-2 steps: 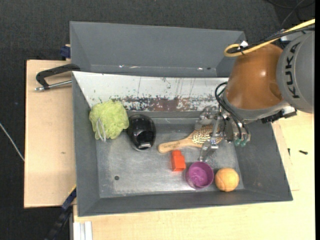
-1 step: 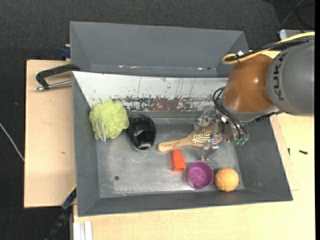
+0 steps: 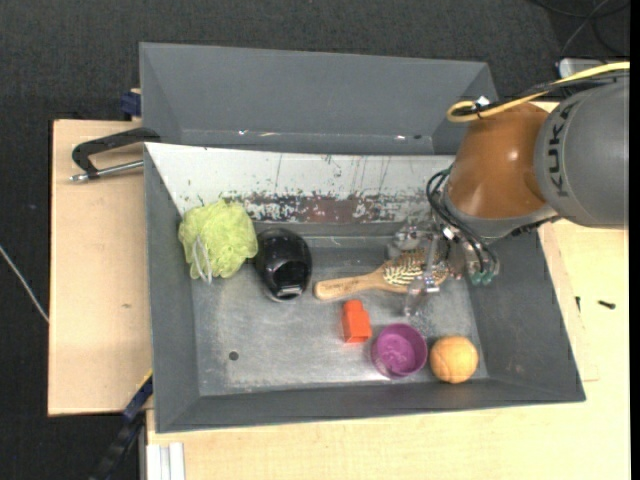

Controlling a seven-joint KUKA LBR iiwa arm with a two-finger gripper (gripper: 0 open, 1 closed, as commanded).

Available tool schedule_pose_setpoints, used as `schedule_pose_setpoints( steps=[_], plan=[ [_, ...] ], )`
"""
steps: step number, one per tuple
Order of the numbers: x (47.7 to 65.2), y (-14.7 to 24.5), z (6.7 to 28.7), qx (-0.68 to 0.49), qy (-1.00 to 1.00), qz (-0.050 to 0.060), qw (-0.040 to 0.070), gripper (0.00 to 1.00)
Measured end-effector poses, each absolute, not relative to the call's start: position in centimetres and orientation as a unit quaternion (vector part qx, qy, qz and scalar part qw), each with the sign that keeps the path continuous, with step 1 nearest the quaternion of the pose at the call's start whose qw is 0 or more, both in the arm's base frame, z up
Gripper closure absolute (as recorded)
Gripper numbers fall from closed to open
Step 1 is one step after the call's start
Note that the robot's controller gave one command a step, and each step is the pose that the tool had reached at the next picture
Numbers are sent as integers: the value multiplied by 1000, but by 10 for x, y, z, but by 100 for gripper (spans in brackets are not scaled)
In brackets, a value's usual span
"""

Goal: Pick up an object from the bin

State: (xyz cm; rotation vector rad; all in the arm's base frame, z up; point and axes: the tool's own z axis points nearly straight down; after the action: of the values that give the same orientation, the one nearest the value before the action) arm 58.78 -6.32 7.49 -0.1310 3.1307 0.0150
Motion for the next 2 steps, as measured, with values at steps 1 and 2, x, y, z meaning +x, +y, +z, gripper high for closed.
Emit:
schedule_pose_setpoints(
  steps=[1, 2],
  plan=[
    [582, -57, 80, -29, 1000, 1, 3, 0],
    [592, -60, 82, -42, 999, 2, 6, 100]
  ],
)
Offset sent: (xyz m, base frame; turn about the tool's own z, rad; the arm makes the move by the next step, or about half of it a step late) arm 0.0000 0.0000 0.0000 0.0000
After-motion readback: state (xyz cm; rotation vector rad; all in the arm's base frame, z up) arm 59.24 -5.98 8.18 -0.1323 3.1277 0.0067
